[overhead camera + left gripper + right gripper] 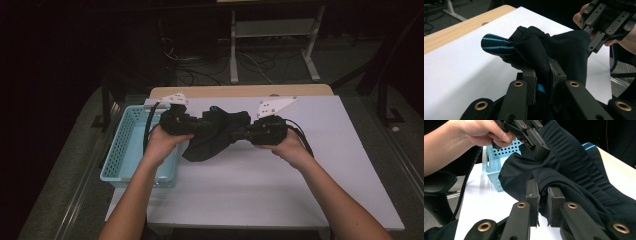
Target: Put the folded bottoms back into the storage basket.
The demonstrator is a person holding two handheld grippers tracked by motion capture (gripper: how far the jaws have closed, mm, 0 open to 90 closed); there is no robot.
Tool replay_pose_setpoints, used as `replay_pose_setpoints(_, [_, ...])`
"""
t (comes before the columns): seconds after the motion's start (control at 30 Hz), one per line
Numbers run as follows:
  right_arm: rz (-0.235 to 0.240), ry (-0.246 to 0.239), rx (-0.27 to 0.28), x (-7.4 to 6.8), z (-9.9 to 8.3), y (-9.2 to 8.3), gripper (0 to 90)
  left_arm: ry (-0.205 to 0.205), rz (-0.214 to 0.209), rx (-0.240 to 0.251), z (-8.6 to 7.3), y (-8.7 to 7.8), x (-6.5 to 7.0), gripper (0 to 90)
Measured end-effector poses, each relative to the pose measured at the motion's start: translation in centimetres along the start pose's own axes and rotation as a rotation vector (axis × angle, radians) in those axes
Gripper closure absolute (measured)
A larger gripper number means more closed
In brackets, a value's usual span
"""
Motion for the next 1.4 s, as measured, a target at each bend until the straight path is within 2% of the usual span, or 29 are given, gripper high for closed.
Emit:
replay_pose_setpoints(0.67, [0.041,-0.039,0.012,0.6,3.7,3.6,81.0,-0.038,0.064,0.074,0.3,-5.4,-2.6,79.1])
replay_pose_setpoints(1.1, [0.084,-0.065,0.010,0.4,5.8,6.7,81.0,-0.074,0.123,0.133,-0.1,-9.8,-5.0,79.1])
replay_pose_setpoints(1.4, [0.108,-0.073,0.009,0.2,6.9,9.3,81.0,-0.112,0.181,0.161,-0.8,-12.3,-7.1,79.1])
Point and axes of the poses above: each handheld gripper's, and its own axes: y roughly forward along the jaws, z roughly out of its top, x roughly to its right, the point moved 8 cm from there along y, roughly forward along the jaws, and after that the axes turned 15 degrees about -y, right-handed, at the moved point
